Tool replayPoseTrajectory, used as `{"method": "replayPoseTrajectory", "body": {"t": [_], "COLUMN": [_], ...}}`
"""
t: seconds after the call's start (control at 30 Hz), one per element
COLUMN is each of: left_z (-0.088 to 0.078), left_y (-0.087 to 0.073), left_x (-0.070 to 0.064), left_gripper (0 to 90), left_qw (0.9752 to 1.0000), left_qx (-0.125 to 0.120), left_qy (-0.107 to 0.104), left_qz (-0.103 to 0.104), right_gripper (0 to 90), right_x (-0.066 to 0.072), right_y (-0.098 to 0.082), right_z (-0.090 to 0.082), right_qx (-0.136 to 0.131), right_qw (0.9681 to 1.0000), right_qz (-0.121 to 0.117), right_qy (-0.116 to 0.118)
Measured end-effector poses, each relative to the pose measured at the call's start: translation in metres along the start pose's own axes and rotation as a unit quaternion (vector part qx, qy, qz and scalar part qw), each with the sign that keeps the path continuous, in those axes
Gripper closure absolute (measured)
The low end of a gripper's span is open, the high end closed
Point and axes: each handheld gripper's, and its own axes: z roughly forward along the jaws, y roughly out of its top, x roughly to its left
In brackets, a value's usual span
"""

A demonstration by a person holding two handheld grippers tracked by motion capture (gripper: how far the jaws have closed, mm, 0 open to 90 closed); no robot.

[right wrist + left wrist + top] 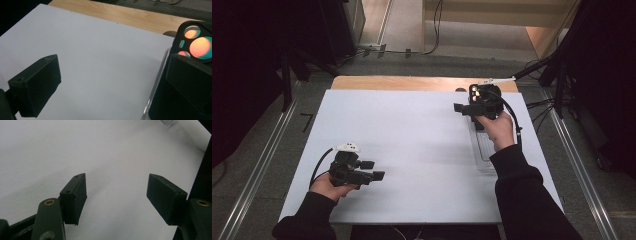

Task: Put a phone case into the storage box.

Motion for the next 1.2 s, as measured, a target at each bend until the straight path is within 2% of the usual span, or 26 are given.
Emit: {"method": "replayPoseTrajectory", "body": {"t": [0.17, 0.3, 0.37, 0.73, 0.93, 1.07, 1.2], "left_z": [-0.001, -0.001, -0.002, -0.003, -0.004, -0.004, -0.004], "left_y": [0.000, 0.000, 0.000, 0.001, 0.001, 0.001, 0.001], "left_x": [0.000, 0.001, 0.001, 0.001, 0.001, 0.001, 0.001], "left_gripper": [32.9, 32.9, 32.9, 32.9, 32.9, 32.9, 32.9], "left_qw": [1.0000, 1.0000, 1.0000, 1.0000, 1.0000, 1.0000, 1.0000], "left_qx": [-0.001, -0.003, -0.002, -0.005, -0.005, -0.006, -0.009], "left_qy": [-0.001, -0.001, -0.002, -0.003, -0.003, -0.003, -0.004], "left_qz": [0.000, -0.001, 0.000, 0.000, 0.001, 0.000, 0.001], "right_gripper": [0.0, 0.2, 13.6, 15.7, 18.9, 19.0, 19.2], "right_x": [0.008, 0.014, 0.018, 0.034, 0.041, 0.045, 0.049], "right_y": [-0.004, -0.007, -0.011, -0.028, -0.039, -0.047, -0.057], "right_z": [0.000, -0.001, -0.004, -0.012, -0.014, -0.013, -0.013], "right_qx": [0.005, 0.008, 0.006, 0.019, 0.026, 0.033, 0.044], "right_qw": [0.9999, 0.9995, 0.9993, 0.9961, 0.9936, 0.9896, 0.9880], "right_qz": [-0.009, -0.009, -0.017, -0.038, -0.052, -0.068, -0.071], "right_qy": [0.012, 0.031, 0.034, 0.077, 0.097, 0.123, 0.130]}}
